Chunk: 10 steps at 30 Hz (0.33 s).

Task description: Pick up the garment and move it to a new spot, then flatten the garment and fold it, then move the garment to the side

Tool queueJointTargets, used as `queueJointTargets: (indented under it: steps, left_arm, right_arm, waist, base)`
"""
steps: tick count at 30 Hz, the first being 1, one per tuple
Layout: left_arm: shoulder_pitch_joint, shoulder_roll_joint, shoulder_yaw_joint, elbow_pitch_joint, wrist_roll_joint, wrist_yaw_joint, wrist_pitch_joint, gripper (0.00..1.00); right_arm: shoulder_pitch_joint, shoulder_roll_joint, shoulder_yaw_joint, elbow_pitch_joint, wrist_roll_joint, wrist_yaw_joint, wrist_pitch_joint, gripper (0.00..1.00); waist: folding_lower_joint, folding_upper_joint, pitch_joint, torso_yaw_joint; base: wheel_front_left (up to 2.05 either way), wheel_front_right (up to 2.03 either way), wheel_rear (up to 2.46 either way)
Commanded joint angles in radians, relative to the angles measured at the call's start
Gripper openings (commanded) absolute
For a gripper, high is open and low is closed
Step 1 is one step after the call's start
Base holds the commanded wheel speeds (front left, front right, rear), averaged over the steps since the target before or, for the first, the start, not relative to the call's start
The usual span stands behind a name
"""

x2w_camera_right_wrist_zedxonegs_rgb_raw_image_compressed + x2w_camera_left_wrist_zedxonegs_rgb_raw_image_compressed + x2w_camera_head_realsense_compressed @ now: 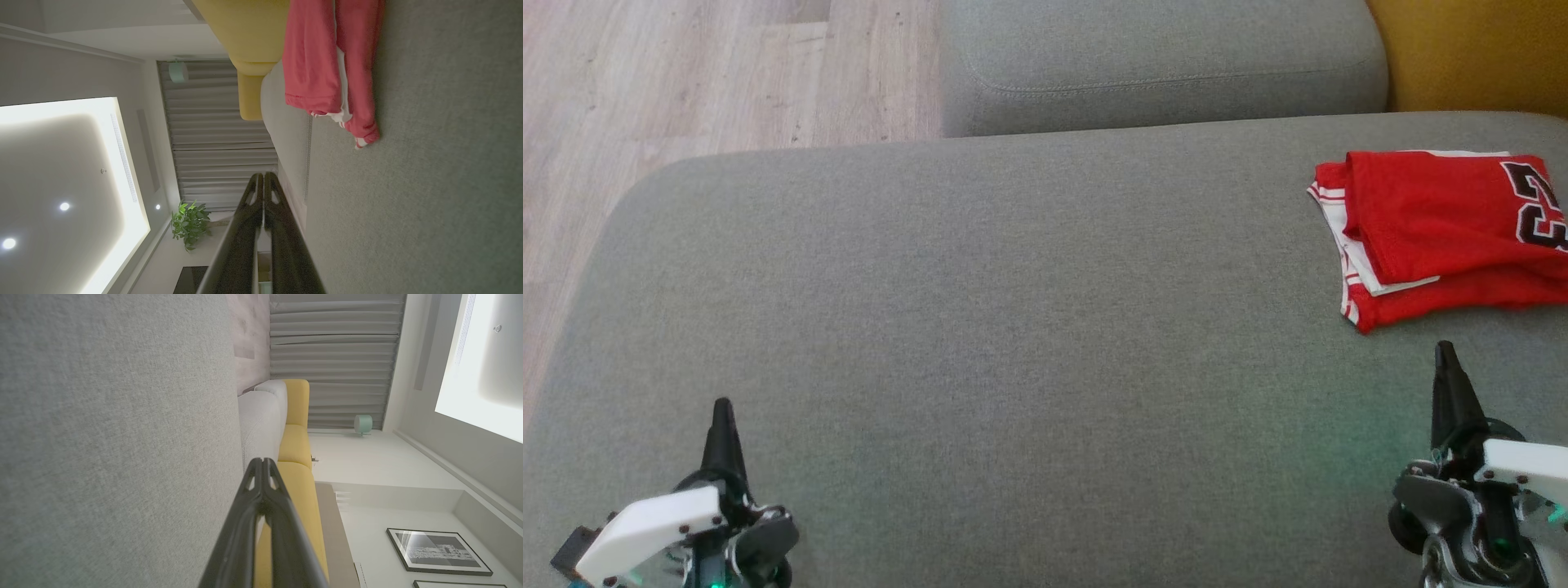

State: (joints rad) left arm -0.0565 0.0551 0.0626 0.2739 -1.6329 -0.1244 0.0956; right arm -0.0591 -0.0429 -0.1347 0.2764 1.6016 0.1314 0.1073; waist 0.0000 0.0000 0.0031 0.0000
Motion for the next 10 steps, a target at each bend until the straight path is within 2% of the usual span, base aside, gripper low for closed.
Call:
queueJointTargets:
  steps: [1,10]
  left_arm:
    - [-0.050,0.007,0.035,-0.029,0.011,-0.006,0.004,0.00]
    - [-0.050,0.006,0.037,-0.029,0.012,-0.006,0.006,0.00]
  right_arm:
    - [-0.049,-0.007,0.021,-0.032,0.007,-0.001,0.006,0.00]
    - [-0.049,-0.007,0.021,-0.032,0.007,-0.001,0.006,0.00]
  waist:
    - [0.0000,0.0000,0.000,0.000]
    - [0.0000,0.0000,0.000,0.000]
  base:
    - [0.00,0.00,0.00]
    - [0.00,0.00,0.00]
